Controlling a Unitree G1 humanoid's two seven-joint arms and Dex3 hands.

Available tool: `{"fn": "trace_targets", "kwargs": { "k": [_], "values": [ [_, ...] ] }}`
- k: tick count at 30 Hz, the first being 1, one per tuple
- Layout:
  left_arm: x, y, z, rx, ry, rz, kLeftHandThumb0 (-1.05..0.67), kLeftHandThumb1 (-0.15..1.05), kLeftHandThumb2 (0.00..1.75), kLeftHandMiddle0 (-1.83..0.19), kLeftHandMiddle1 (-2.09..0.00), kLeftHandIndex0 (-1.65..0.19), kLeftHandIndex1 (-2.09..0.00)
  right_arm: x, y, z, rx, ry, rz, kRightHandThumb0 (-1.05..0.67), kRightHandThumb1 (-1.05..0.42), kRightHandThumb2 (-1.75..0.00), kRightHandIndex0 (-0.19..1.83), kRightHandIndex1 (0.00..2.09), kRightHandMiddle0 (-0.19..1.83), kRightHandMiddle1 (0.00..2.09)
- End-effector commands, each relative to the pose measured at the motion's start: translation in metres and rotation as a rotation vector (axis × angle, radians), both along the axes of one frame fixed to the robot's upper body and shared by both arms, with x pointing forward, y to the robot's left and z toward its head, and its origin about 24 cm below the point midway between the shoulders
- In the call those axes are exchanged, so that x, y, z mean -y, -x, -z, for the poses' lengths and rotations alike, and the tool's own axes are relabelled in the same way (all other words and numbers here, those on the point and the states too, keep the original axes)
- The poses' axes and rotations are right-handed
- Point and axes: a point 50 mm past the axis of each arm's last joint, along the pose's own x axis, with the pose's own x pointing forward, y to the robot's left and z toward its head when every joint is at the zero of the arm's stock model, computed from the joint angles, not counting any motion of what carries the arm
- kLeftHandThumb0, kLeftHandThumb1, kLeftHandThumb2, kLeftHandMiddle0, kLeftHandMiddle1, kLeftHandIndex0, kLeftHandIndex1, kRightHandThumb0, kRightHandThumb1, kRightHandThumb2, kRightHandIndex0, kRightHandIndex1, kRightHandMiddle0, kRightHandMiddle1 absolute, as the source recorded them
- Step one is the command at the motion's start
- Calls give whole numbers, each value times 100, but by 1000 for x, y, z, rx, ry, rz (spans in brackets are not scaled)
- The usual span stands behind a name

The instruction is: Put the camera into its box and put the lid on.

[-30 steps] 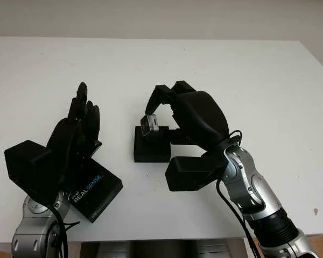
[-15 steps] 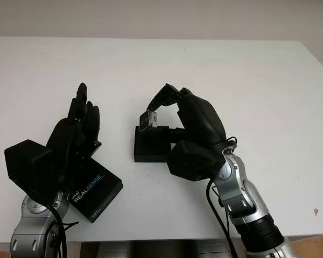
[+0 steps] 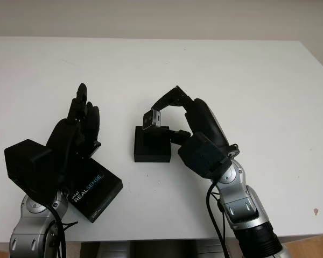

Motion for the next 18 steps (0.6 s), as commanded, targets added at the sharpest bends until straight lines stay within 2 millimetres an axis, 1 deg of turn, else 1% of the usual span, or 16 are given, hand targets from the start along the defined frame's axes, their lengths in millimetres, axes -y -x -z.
{"fn": "trace_targets", "kwargs": {
  "k": [1, 9, 18],
  "values": [
    [0, 0, -5, 23, -5, 6, -79, 105, 66, 19, -4, 19, 0, 2, 2, -4, 5, -22, -4, -38, -98, -5, 19, 77, 33, 157],
    [0, 0, -5, 21, -2, 4, -79, 105, 66, 19, -5, 19, 0, 8, 1, 2, -44, -77, -23, -40, -97, -5, 20, 78, 36, 157],
    [0, 1, -5, 21, 1, 4, -79, 105, 66, 19, -4, 19, 0, 7, 3, 13, -103, -84, -29, -43, -98, -6, 20, 79, 37, 158]
  ]
}}
